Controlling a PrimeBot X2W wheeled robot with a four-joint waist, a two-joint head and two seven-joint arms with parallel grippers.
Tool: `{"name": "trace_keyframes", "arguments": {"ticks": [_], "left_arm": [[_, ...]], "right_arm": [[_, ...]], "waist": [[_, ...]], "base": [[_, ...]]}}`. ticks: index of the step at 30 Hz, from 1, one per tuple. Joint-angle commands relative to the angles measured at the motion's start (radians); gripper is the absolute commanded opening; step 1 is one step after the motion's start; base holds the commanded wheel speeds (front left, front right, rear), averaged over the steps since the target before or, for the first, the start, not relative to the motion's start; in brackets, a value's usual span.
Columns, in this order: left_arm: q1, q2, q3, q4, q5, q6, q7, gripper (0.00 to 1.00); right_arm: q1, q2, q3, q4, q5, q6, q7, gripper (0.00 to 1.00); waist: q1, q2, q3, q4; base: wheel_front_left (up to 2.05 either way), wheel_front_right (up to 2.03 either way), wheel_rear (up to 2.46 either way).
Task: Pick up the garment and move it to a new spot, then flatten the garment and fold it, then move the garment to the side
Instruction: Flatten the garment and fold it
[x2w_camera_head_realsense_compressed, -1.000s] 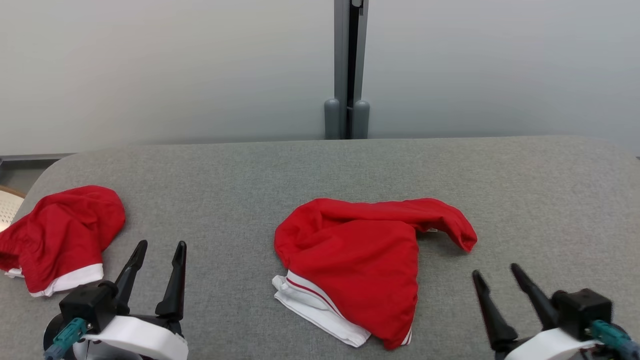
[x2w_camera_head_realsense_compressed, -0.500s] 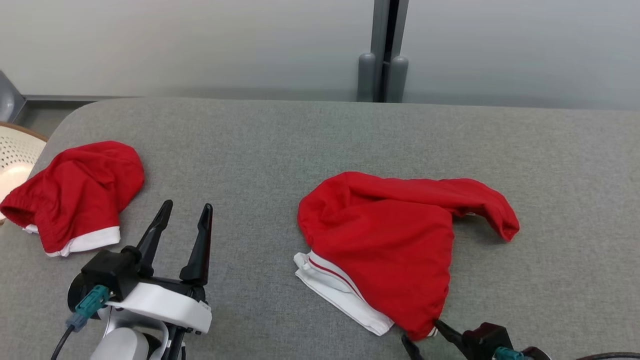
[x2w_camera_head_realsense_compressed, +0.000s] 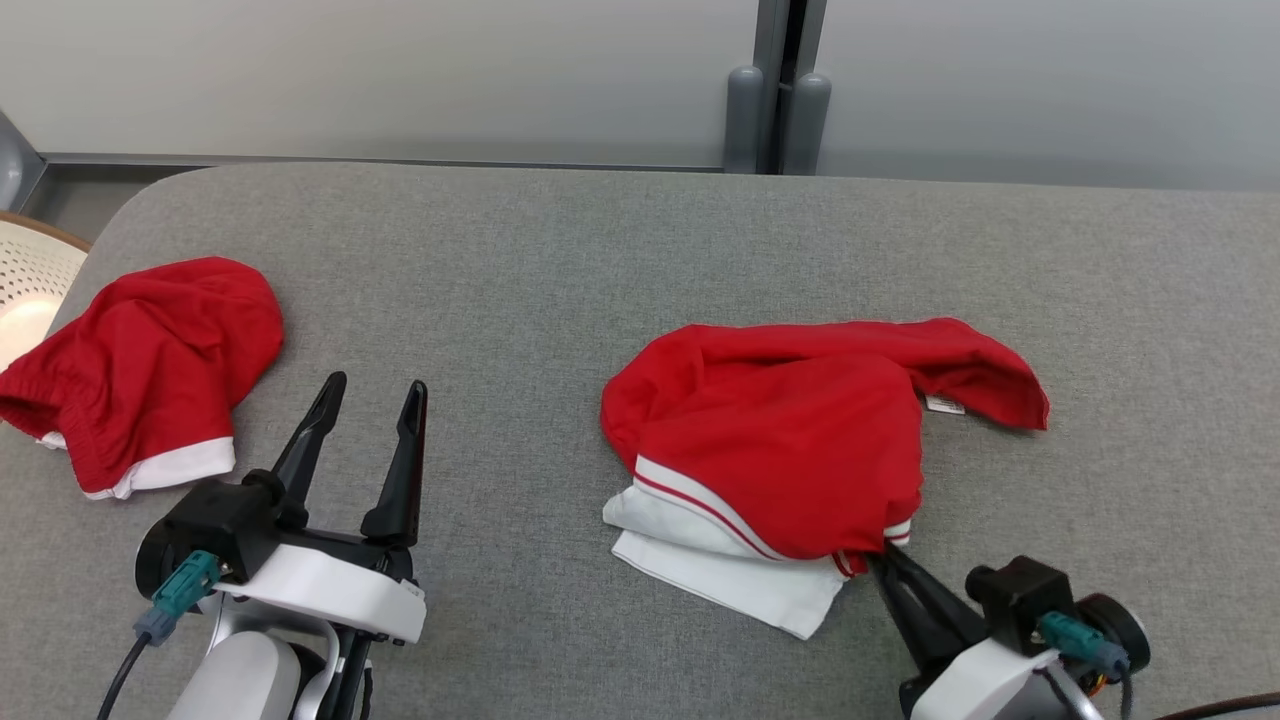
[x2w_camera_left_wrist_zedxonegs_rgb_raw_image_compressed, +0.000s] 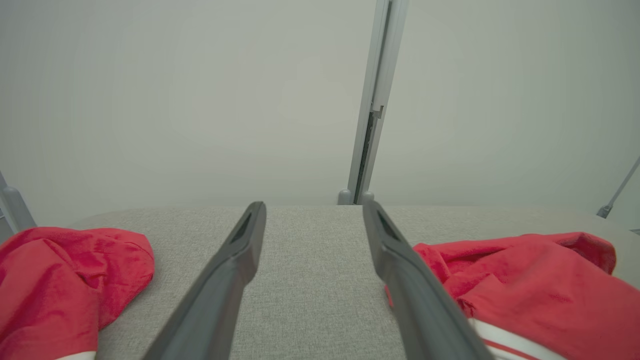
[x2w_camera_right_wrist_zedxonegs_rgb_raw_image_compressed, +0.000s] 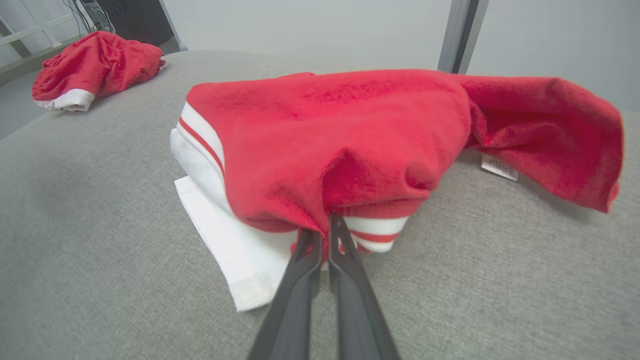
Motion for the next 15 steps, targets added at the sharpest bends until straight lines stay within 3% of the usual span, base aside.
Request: {"name": "trace_keyframes", "arguments": {"ticks": [1, 8, 15], "left_arm": [[-0.011, 0.007, 0.001, 0.001, 0.007, -0.001, -0.005, 1.00], [-0.042, 0.001, -0.007, -0.006, 0.012, -0.004, -0.008, 1.00], [-0.084, -0.015, -0.024, 0.001, 0.015, -0.014, -0.010, 1.00]], "right_arm": [[-0.021, -0.009, -0.019, -0.032, 0.005, 0.000, -0.007, 0.00], [-0.095, -0.014, -0.139, -0.110, 0.017, 0.000, 0.029, 0.00], [-0.204, -0.019, -0.238, -0.015, 0.033, 0.000, 0.038, 0.00]], "waist": [[0.0000, 0.0000, -0.002, -0.004], [0.0000, 0.0000, 0.026, 0.004], [0.0000, 0.0000, 0.079, 0.024]], "base": [[0.00, 0.00, 0.00], [0.00, 0.00, 0.00], [0.00, 0.00, 0.00]]}}
